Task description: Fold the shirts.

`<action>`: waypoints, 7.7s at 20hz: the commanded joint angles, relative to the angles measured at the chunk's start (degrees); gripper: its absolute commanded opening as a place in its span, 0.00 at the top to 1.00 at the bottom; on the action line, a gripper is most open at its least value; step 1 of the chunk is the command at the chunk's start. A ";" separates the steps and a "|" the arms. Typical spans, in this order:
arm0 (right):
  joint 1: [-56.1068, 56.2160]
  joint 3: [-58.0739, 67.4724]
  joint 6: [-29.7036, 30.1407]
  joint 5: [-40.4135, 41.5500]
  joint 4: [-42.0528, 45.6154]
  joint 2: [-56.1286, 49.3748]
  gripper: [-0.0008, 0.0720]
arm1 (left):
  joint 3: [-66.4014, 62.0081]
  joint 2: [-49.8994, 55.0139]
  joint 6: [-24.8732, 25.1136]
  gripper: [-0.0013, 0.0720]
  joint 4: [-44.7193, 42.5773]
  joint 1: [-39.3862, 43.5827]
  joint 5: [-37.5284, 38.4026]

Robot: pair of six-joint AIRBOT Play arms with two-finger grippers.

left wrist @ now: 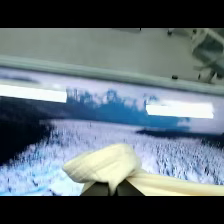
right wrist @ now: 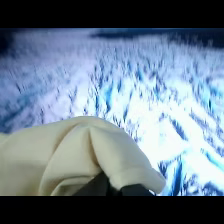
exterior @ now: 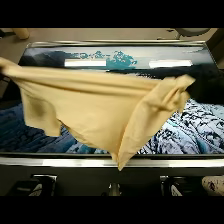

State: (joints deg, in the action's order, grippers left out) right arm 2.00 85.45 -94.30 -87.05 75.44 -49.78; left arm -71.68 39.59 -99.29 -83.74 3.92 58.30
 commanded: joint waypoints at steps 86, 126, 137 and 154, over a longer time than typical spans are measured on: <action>-10.91 -37.86 10.80 42.51 -40.02 -22.34 0.50 | -18.10 55.01 13.55 0.11 23.26 -4.46 11.89; -6.88 14.29 7.48 29.66 -6.49 12.87 0.96 | -37.66 0.57 11.93 0.95 15.61 -1.09 -22.36; -5.40 7.32 -2.56 -3.19 0.22 -5.57 0.96 | -29.77 12.11 11.58 0.95 -2.82 -1.11 5.88; -11.82 -3.63 3.06 7.50 -12.17 -37.75 0.32 | -5.77 48.09 10.47 0.28 4.92 -8.87 22.21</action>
State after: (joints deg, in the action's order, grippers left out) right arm -3.92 80.82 -96.12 -66.98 61.69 -88.29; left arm -79.46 86.67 -93.23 -81.03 -0.93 70.13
